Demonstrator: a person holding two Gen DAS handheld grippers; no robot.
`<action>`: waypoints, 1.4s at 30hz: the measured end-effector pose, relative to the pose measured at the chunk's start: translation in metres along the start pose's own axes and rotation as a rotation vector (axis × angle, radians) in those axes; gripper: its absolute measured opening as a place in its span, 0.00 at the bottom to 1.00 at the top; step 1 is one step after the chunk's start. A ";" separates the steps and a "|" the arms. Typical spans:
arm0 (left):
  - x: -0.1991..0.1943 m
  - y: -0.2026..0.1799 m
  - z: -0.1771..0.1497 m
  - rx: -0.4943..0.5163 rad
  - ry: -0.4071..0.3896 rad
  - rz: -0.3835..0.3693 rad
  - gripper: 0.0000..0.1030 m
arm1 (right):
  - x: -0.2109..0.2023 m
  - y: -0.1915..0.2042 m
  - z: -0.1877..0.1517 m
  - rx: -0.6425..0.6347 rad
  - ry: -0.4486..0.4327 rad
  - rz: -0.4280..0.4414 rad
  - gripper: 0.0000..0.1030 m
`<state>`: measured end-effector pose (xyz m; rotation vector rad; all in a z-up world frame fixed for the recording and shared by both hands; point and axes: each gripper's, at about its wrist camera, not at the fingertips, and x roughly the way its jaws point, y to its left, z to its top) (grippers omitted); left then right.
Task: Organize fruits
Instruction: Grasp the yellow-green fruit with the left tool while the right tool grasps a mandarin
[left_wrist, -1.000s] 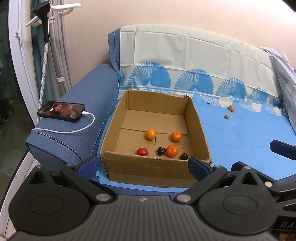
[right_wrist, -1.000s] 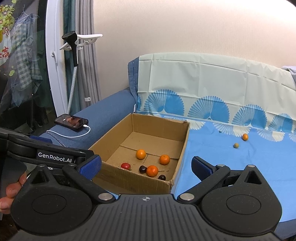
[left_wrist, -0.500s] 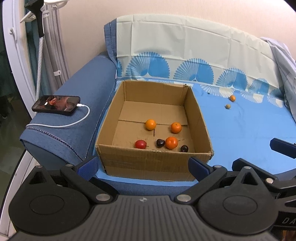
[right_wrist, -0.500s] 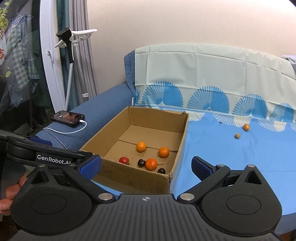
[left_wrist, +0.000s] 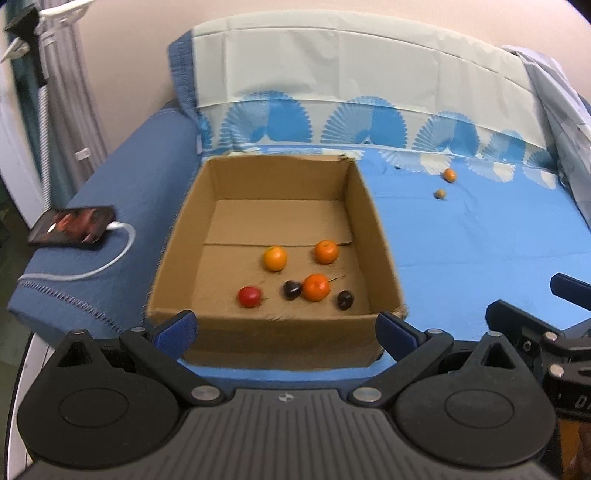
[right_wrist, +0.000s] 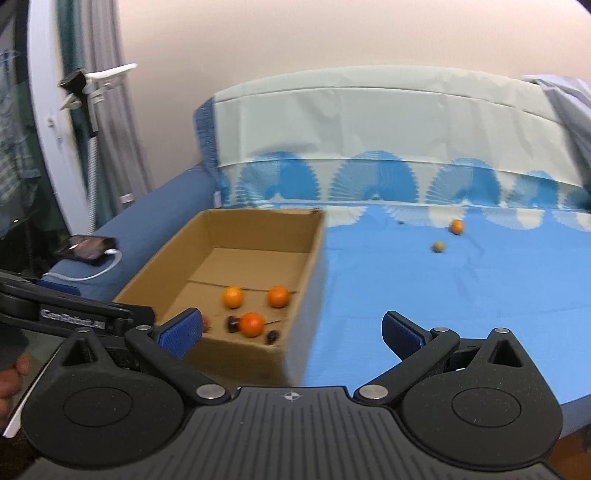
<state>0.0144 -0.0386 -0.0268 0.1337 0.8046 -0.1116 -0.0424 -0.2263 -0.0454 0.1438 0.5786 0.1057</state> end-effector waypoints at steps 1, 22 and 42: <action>0.003 -0.006 0.004 0.009 0.002 -0.010 1.00 | 0.001 -0.008 0.001 0.005 -0.003 -0.020 0.99; 0.247 -0.258 0.159 0.304 0.111 -0.265 1.00 | 0.110 -0.270 0.055 0.070 -0.057 -0.445 0.99; 0.489 -0.347 0.215 0.438 0.180 -0.347 1.00 | 0.463 -0.405 0.071 0.015 0.132 -0.246 0.99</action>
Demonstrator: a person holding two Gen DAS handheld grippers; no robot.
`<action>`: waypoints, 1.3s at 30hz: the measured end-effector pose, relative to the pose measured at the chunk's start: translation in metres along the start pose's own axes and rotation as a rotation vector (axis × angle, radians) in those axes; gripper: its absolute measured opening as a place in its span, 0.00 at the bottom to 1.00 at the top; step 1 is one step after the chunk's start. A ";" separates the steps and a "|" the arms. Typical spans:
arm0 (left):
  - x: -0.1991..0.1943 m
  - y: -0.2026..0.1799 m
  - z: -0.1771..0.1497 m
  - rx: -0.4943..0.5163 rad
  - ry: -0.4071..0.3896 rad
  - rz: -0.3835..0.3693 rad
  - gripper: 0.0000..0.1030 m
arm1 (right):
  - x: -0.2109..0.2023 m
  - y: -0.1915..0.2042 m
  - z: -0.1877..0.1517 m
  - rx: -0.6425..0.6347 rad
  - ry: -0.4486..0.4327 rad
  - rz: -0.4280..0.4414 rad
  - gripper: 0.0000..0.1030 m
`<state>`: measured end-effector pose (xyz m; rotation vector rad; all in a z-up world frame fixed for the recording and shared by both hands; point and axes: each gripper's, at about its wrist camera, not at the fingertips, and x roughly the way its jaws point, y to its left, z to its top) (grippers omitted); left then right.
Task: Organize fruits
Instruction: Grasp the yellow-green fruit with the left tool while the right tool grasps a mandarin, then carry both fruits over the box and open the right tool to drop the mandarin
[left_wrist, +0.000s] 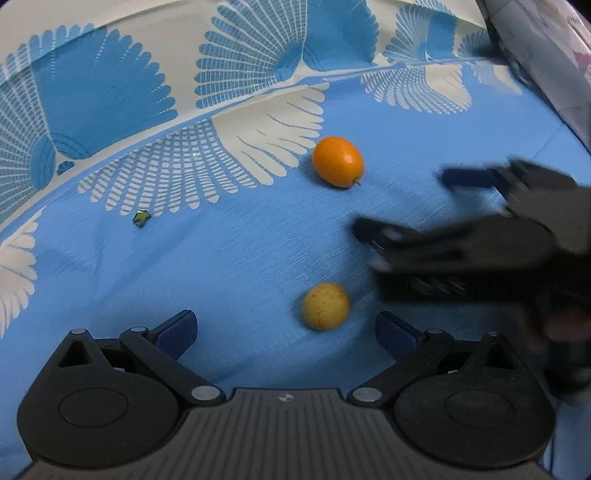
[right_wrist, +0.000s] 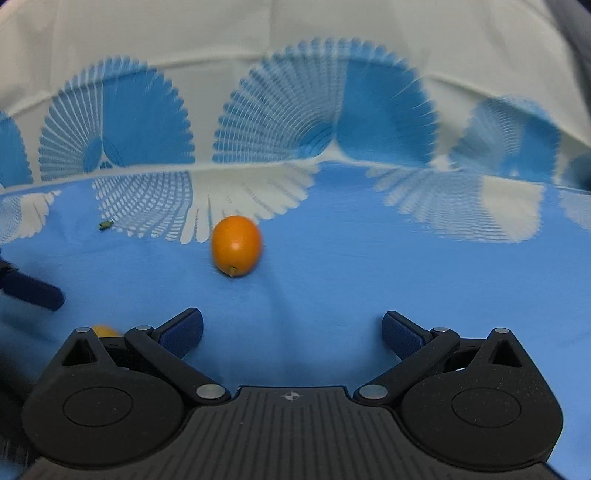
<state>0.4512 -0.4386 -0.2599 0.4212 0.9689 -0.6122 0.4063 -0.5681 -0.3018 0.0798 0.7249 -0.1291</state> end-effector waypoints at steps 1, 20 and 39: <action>0.001 0.000 0.000 0.005 -0.006 -0.006 1.00 | 0.004 0.004 0.002 -0.010 -0.025 -0.003 0.99; -0.075 -0.011 -0.032 -0.057 0.006 -0.034 0.27 | -0.054 0.009 -0.003 -0.013 -0.033 0.017 0.33; -0.336 -0.025 -0.197 -0.214 -0.044 0.027 0.27 | -0.321 0.108 -0.060 0.167 -0.025 0.179 0.34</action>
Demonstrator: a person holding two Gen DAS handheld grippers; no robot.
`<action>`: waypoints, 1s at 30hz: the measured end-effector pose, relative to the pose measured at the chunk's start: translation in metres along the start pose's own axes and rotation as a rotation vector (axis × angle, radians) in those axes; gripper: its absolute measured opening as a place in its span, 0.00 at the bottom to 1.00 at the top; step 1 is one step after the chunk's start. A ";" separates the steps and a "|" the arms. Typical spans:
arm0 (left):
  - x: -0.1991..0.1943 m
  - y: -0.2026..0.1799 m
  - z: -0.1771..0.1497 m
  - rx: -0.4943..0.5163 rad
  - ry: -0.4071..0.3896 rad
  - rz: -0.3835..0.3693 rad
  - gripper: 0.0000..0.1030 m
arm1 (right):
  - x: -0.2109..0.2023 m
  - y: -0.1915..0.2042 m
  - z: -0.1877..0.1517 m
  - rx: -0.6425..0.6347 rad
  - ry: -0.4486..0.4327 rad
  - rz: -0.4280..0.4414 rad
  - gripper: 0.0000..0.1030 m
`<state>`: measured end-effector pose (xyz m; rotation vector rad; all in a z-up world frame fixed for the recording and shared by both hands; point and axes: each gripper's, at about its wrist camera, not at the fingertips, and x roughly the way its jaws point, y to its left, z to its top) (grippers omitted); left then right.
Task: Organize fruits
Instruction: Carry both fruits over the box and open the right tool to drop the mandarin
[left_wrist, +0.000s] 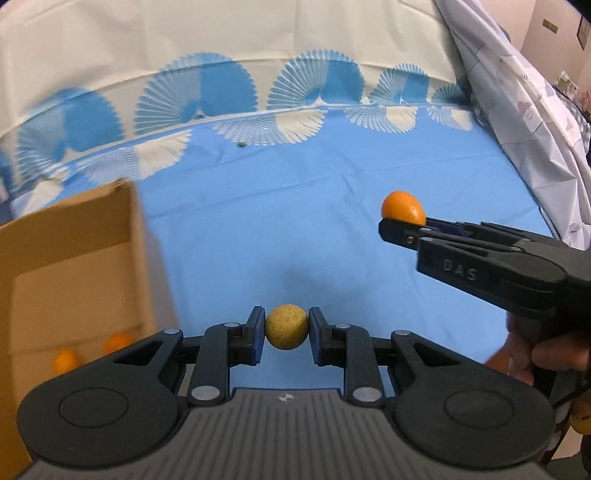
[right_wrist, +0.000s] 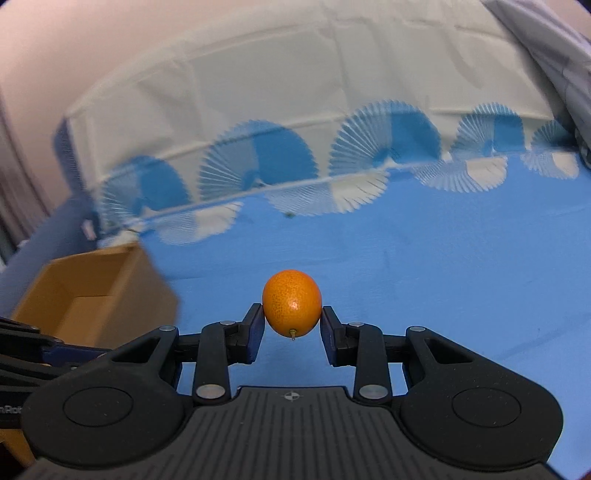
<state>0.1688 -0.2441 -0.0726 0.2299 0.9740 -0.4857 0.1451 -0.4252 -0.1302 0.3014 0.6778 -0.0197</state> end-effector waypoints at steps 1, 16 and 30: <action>-0.015 0.004 -0.009 -0.007 -0.007 0.005 0.27 | -0.015 0.011 -0.004 -0.008 -0.012 0.011 0.34; -0.162 0.095 -0.144 -0.210 -0.054 0.140 0.27 | -0.158 0.166 -0.088 -0.123 0.026 0.234 0.34; -0.212 0.137 -0.215 -0.307 -0.097 0.193 0.27 | -0.203 0.246 -0.126 -0.315 0.038 0.287 0.34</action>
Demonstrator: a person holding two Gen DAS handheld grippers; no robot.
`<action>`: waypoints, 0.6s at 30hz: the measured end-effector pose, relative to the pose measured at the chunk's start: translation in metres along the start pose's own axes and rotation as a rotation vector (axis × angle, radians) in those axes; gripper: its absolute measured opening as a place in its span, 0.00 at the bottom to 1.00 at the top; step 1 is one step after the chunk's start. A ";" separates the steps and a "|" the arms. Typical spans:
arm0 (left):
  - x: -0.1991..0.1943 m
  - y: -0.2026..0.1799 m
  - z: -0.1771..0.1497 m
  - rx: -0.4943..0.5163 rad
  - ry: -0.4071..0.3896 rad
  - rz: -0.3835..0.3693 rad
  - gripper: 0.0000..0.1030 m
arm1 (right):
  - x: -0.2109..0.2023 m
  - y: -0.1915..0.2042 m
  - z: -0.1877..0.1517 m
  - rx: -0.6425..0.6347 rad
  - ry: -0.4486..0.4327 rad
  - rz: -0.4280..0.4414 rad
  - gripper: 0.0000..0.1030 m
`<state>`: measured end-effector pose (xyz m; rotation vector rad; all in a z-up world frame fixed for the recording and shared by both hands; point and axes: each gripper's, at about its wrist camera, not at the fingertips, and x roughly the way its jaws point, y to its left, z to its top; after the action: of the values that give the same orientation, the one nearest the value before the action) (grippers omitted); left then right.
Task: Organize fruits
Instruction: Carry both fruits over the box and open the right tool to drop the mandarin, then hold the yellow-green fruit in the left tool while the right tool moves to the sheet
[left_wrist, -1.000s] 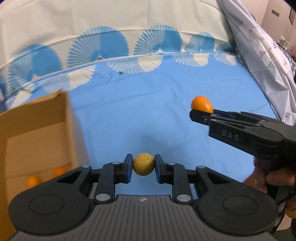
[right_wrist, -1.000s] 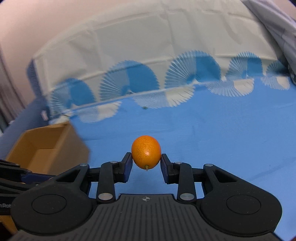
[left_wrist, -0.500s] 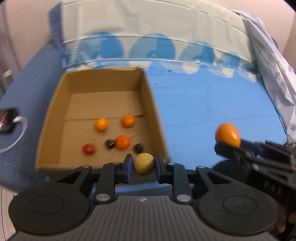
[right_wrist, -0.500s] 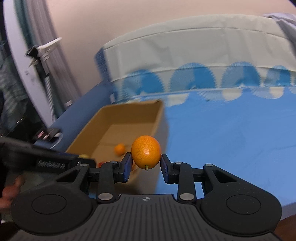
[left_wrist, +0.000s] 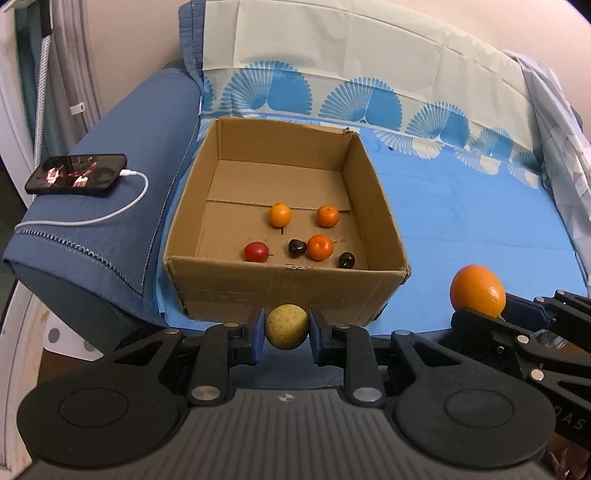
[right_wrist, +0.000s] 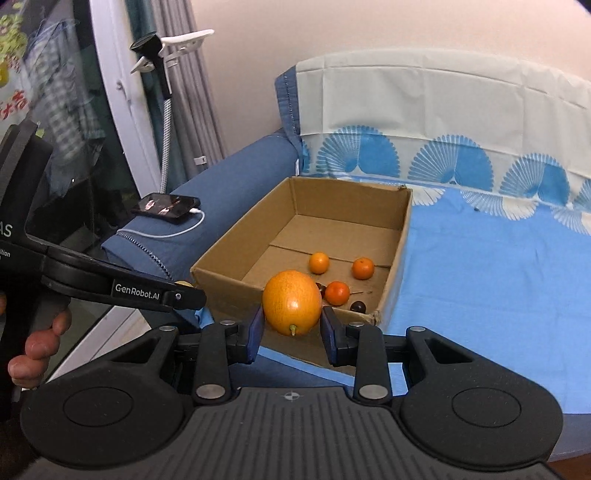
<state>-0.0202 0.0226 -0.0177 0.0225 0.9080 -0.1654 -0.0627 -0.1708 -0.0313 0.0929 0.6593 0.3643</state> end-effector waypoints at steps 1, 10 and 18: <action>-0.001 0.000 -0.001 -0.006 -0.004 -0.002 0.27 | 0.000 0.002 0.001 -0.006 0.003 -0.003 0.34; -0.002 0.001 -0.001 -0.022 -0.024 -0.015 0.27 | 0.001 0.007 0.003 -0.031 0.002 -0.020 0.28; 0.011 0.016 0.014 -0.042 -0.022 -0.026 0.27 | 0.019 -0.028 0.016 -0.013 -0.059 -0.149 0.00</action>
<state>0.0001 0.0360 -0.0190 -0.0296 0.8901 -0.1702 -0.0306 -0.1901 -0.0355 0.0417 0.6013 0.2213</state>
